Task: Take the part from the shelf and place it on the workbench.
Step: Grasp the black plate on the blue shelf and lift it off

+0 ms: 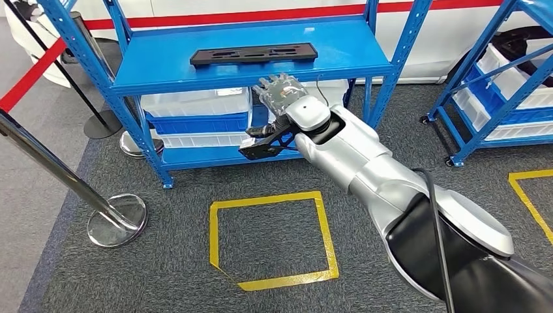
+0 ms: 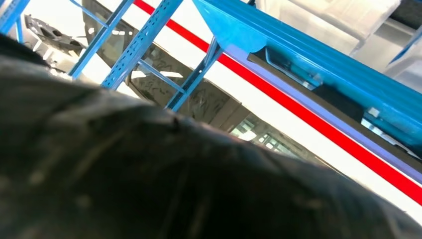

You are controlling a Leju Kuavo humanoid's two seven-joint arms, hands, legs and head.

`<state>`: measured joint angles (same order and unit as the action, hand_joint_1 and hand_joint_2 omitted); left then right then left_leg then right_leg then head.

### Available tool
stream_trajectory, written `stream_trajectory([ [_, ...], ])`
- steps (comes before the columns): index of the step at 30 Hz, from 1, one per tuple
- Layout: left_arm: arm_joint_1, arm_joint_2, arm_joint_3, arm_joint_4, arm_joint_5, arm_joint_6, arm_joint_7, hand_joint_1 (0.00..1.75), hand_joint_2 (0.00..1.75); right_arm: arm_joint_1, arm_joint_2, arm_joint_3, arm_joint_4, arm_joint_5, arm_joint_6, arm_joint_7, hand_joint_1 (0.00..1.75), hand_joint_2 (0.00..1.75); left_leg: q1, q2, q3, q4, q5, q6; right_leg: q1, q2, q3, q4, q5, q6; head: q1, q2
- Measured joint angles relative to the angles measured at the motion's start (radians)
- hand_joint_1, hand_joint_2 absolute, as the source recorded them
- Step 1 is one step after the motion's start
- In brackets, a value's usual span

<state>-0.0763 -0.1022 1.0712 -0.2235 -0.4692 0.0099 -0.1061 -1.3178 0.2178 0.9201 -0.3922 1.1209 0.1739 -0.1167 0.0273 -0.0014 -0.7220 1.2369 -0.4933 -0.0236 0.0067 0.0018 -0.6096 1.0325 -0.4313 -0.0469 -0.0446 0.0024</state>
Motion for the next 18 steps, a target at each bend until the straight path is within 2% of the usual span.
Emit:
stream_trajectory([
  [1, 0.001, 0.0, 0.0, 0.0, -0.001, 0.0, 0.0, 0.0, 0.0, 0.0, 0.0, 0.0, 0.0, 0.001, 0.0, 0.0, 0.0, 0.0, -0.001, 0.0, 0.031, -0.07, 0.036, 0.004, 0.001, 0.0, 0.003, 0.004, -0.005, 0.002, 0.0, 0.0],
  [3, 0.0, 0.0, 0.0, 0.0, -0.002, 0.0, -0.001, 0.0, 0.0, -0.002, 0.0, 0.0, 0.0, 0.003, 0.002, 0.0, 0.0, 0.0, -0.006, 0.001, 0.083, -0.177, 0.07, 0.014, 0.004, 0.0, 0.003, 0.011, -0.015, 0.01, 0.0, 0.0],
  [5, -0.002, 0.0, 0.0, 0.0, -0.002, 0.0, -0.002, 0.0, 0.0, -0.002, 0.0, 0.0, 0.0, 0.003, 0.004, 0.0, 0.0, 0.0, -0.011, -0.001, 0.098, -0.204, 0.066, 0.024, 0.006, 0.0, 0.004, 0.017, -0.016, 0.02, 0.0, 0.0],
  [8, -0.002, -0.003, 0.0, 0.0, -0.005, 0.0, -0.002, 0.0, 0.0, -0.004, 0.0, 0.0, 0.0, 0.004, 0.004, 0.0, 0.0, 0.0, -0.006, -0.003, 0.114, -0.214, 0.064, 0.039, 0.004, 0.0, -0.003, 0.047, -0.027, 0.036, 0.001, 0.0],
  [10, -0.002, -0.006, 0.0, 0.0, -0.009, 0.0, -0.002, 0.0, 0.0, -0.007, 0.0, 0.0, 0.001, 0.008, 0.004, 0.001, 0.0, 0.0, -0.003, -0.002, 0.123, -0.219, 0.061, 0.046, -0.002, 0.0, -0.049, 0.131, -0.069, 0.047, 0.001, 0.0],
  [12, -0.003, -0.006, 0.0, 0.0, -0.012, 0.0, -0.002, 0.0, 0.0, -0.005, -0.001, 0.0, 0.004, 0.012, 0.005, 0.001, 0.0, 0.0, -0.003, -0.002, 0.127, -0.219, 0.055, 0.05, -0.009, 0.0, -0.121, 0.246, -0.112, 0.056, 0.001, 0.0],
  [13, -0.003, -0.006, 0.0, 0.0, -0.012, 0.0, -0.002, 0.0, 0.0, -0.002, -0.001, 0.0, 0.006, 0.013, 0.005, 0.002, 0.0, 0.0, -0.003, -0.003, 0.131, -0.218, 0.051, 0.05, -0.013, -0.001, -0.146, 0.277, -0.115, 0.059, 0.001, 0.0],
  [14, -0.002, -0.006, 0.0, 0.0, -0.013, 0.0, -0.002, 0.0, 0.0, 0.0, -0.001, 0.0, 0.008, 0.014, 0.005, 0.002, 0.0, 0.0, -0.003, -0.004, 0.136, -0.218, 0.046, 0.049, -0.016, -0.001, -0.155, 0.275, -0.099, 0.061, 0.001, 0.0],
  [15, -0.002, -0.006, 0.001, 0.0, -0.014, 0.0, -0.002, 0.0, 0.0, 0.0, -0.001, 0.0, 0.009, 0.014, 0.005, 0.002, 0.0, 0.0, -0.003, -0.005, 0.143, -0.218, 0.041, 0.048, -0.018, -0.001, -0.144, 0.236, -0.065, 0.061, 0.001, 0.0],
  [16, -0.001, -0.007, 0.001, 0.0, -0.015, 0.0, -0.002, 0.0, 0.0, 0.0, -0.002, 0.0, 0.01, 0.014, 0.005, 0.002, 0.0, 0.0, -0.002, -0.005, 0.153, -0.218, 0.034, 0.045, -0.019, -0.002, -0.119, 0.169, -0.018, 0.059, 0.001, 0.0],
  [17, -0.001, -0.009, 0.001, 0.0, -0.017, 0.0, -0.002, 0.0, 0.0, -0.001, -0.003, -0.001, 0.011, 0.015, 0.005, 0.002, 0.0, 0.0, -0.002, -0.006, 0.162, -0.219, 0.028, 0.041, -0.018, -0.002, -0.093, 0.105, 0.016, 0.055, 0.001, 0.0],
  [18, -0.001, -0.011, 0.001, 0.0, -0.018, 0.001, -0.002, 0.0, 0.0, -0.003, -0.005, -0.001, 0.012, 0.015, 0.005, 0.002, 0.0, 0.0, -0.002, -0.006, 0.167, -0.22, 0.023, 0.037, -0.014, -0.002, -0.072, 0.05, 0.033, 0.049, 0.002, 0.0],
])
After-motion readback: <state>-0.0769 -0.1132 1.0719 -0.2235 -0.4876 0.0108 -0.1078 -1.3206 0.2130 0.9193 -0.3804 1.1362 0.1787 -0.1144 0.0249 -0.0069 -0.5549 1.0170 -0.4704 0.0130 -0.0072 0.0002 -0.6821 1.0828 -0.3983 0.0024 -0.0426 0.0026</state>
